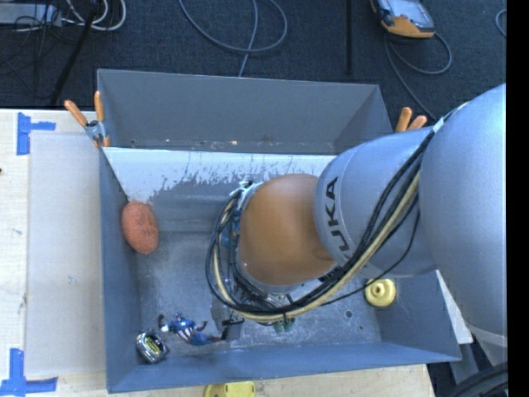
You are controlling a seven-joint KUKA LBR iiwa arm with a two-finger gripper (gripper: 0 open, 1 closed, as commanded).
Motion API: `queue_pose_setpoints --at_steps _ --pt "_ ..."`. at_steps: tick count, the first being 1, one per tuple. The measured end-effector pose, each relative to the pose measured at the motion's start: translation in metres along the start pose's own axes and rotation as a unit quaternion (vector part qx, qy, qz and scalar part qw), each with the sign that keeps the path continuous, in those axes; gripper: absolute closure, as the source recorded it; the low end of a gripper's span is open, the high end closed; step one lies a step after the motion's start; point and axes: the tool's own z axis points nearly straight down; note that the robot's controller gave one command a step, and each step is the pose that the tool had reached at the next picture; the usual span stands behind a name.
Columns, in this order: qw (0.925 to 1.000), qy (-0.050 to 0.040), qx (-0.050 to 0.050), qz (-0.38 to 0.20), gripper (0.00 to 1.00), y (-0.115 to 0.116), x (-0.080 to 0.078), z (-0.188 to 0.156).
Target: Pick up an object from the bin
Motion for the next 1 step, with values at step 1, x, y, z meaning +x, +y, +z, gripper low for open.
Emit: queue_pose_setpoints --at_steps 1 --pt "1.0 -0.0008 0.0 -0.006 0.0 -0.0023 0.0038 -0.0049"
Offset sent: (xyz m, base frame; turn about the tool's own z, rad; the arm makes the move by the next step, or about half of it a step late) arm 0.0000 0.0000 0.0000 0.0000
